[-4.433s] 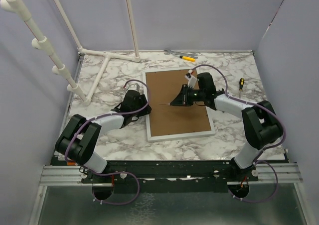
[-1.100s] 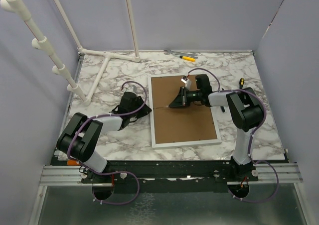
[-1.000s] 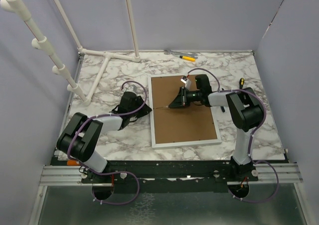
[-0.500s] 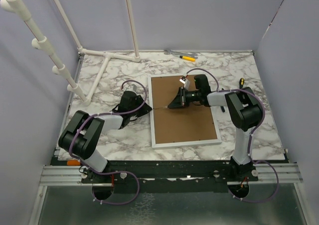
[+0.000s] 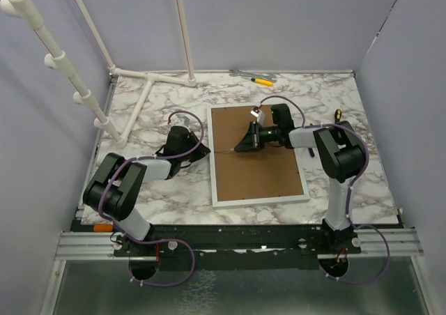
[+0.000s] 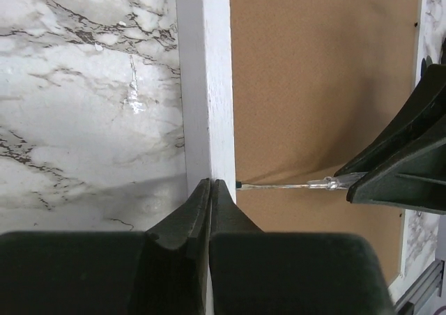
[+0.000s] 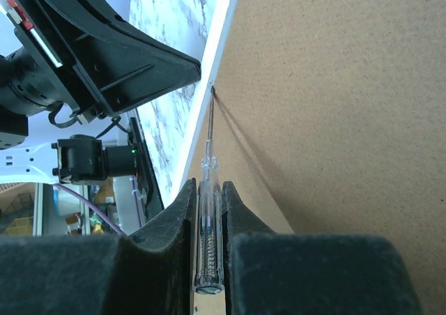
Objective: Take the photo out of the frame
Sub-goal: Release the photo frame item from the photo frame.
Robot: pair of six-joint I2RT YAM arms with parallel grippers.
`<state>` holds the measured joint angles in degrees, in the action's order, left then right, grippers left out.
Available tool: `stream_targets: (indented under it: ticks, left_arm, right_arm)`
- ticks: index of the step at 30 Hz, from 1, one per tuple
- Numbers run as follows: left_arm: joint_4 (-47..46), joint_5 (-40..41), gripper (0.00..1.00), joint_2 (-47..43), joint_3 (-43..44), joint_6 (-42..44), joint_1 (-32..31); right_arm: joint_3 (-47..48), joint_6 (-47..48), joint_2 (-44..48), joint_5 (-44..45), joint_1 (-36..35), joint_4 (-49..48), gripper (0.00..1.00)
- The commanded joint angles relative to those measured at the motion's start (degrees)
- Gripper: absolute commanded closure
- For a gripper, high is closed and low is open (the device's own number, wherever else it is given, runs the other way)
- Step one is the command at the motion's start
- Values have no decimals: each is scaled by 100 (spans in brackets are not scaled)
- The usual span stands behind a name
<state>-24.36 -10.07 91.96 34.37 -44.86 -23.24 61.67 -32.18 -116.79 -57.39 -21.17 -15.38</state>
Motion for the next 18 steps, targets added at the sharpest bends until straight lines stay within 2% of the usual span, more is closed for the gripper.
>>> stream_targets:
  ticks: [1, 18]
  left_arm:
    - [-112, -310, 100, 253, 122, 39, -42]
    - [-306, -636, 99, 524, 90, -80, -49]
  right_arm:
    - [92, 4, -290, 105, -209, 70, 99]
    - [257, 16, -217, 199, -427, 307, 99]
